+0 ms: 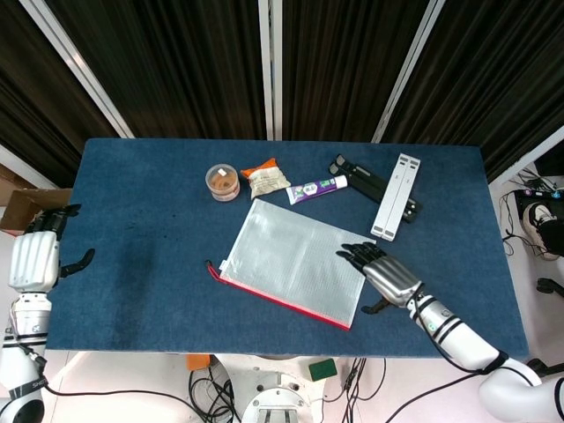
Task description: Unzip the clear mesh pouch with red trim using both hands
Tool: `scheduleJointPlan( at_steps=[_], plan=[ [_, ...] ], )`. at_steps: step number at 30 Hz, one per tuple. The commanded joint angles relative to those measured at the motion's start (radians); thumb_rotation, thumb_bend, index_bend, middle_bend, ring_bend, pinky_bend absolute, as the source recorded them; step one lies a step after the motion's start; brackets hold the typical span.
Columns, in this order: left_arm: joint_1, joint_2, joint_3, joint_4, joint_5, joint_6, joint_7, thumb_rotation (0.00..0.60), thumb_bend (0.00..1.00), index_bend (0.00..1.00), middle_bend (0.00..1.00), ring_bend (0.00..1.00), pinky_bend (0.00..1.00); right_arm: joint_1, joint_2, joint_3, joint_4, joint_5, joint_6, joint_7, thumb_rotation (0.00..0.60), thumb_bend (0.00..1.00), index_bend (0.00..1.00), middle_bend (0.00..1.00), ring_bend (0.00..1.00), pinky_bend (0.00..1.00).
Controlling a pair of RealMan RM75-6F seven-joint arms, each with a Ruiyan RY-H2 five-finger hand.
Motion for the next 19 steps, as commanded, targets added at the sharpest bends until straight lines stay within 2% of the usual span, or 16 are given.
scheduleJointPlan(
  at_steps=[1,3,6,10,19],
  plan=[
    [0.023,0.010,0.016,0.028,0.036,0.020,-0.021,0.600,0.21,0.22,0.26,0.18,0.28,-0.098,-0.009,0.024,0.053,-0.038,0.204,-0.035,0.600,0.12,0.02,0.17,0.03,0.12],
    [0.042,0.015,0.030,0.049,0.065,0.038,-0.027,0.600,0.21,0.23,0.26,0.18,0.27,-0.148,-0.036,0.044,0.094,-0.041,0.321,-0.081,0.600,0.23,0.07,0.22,0.07,0.16],
    [0.067,0.027,0.060,0.073,0.117,0.056,-0.044,0.600,0.21,0.24,0.26,0.17,0.24,-0.210,-0.069,0.066,0.167,-0.046,0.463,-0.146,0.600,0.34,0.11,0.24,0.08,0.17],
    [0.105,0.054,0.108,0.058,0.172,0.061,-0.076,0.600,0.21,0.24,0.25,0.17,0.23,-0.288,-0.085,0.063,0.218,-0.048,0.574,-0.105,0.600,0.35,0.12,0.23,0.08,0.17],
    [0.207,0.055,0.172,-0.014,0.245,0.140,-0.075,0.600,0.22,0.25,0.25,0.16,0.22,-0.413,-0.101,0.023,0.287,-0.077,0.684,0.043,0.600,0.35,0.12,0.23,0.08,0.17]
  ],
)
